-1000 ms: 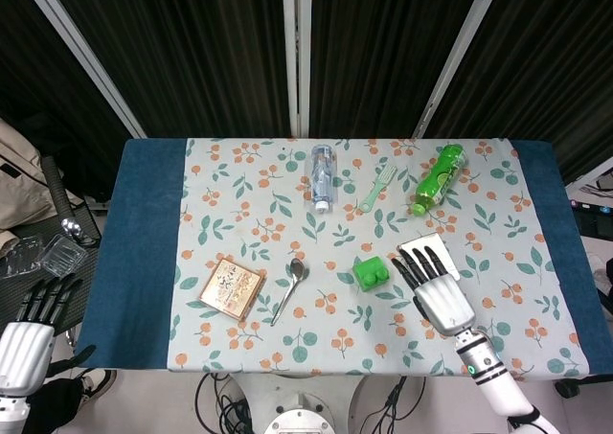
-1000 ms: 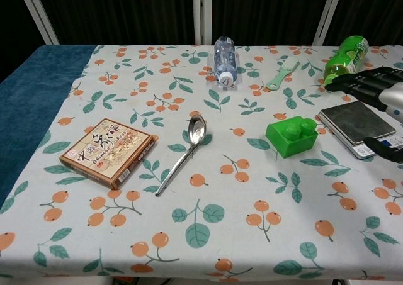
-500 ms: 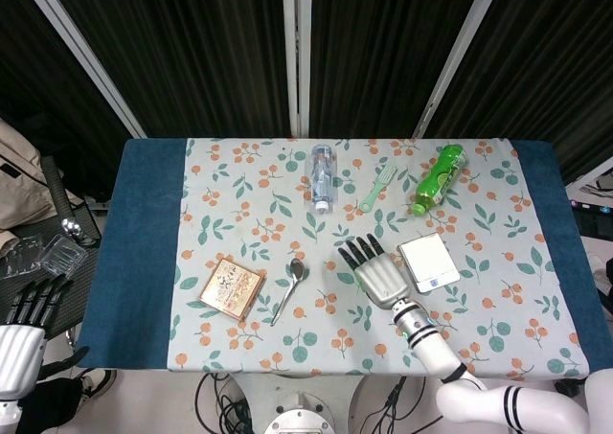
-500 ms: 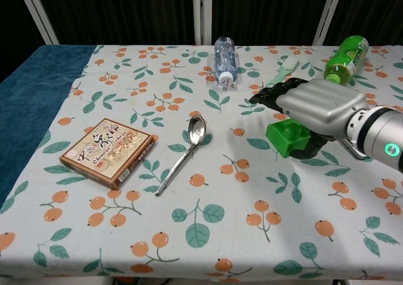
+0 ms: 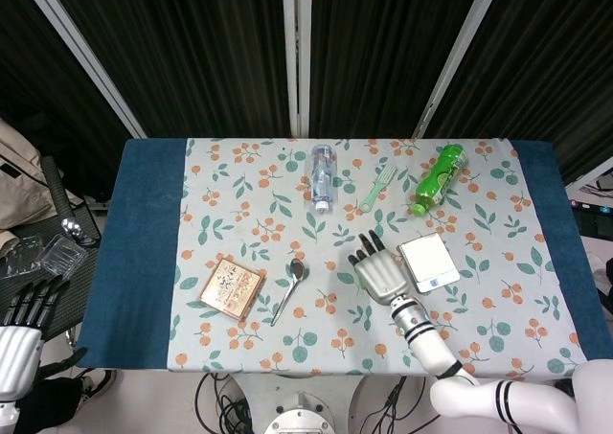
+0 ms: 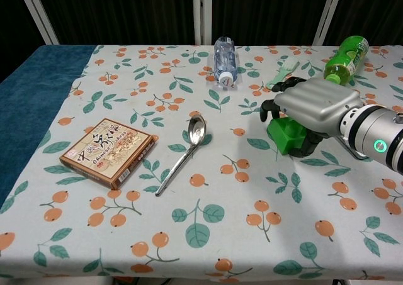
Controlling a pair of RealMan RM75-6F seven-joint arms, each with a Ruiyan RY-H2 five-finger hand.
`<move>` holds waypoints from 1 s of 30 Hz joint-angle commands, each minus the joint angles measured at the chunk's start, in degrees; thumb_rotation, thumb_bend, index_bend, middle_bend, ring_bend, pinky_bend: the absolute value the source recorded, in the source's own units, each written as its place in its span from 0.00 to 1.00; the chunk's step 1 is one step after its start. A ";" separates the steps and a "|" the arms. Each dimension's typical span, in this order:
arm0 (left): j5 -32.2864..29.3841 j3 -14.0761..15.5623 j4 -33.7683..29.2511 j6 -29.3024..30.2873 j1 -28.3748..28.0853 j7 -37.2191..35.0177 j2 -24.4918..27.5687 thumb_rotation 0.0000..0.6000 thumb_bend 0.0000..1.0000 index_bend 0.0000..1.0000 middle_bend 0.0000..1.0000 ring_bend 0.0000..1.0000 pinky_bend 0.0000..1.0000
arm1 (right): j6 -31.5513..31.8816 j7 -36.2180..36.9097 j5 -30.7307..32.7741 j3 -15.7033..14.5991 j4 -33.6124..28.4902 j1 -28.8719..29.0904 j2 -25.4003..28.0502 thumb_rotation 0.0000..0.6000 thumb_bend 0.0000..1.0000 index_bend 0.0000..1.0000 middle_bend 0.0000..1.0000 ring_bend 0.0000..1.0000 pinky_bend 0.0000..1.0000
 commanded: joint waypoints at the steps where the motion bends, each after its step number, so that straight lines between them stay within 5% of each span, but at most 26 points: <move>1: -0.04 0.02 0.08 -0.02 0.05 -0.01 -0.05 1.00 0.06 0.03 0.03 0.00 0.00 | 3.06 4.22 -4.31 -0.57 0.84 -0.75 0.41 1.00 0.22 0.54 0.55 0.14 0.00; 10: 0.02 -0.08 0.27 -0.27 -0.12 -0.09 -0.31 1.00 0.06 0.03 0.03 0.00 0.00 | 6.75 10.25 -5.55 1.57 2.67 -2.22 5.41 1.00 0.22 0.54 0.55 0.14 0.00; 30: 0.08 0.36 0.63 -1.70 -0.51 0.31 -1.06 1.00 0.06 0.03 0.03 0.00 0.00 | 2.79 14.53 -1.25 -0.97 10.06 -3.40 6.82 1.00 0.24 0.52 0.55 0.14 0.00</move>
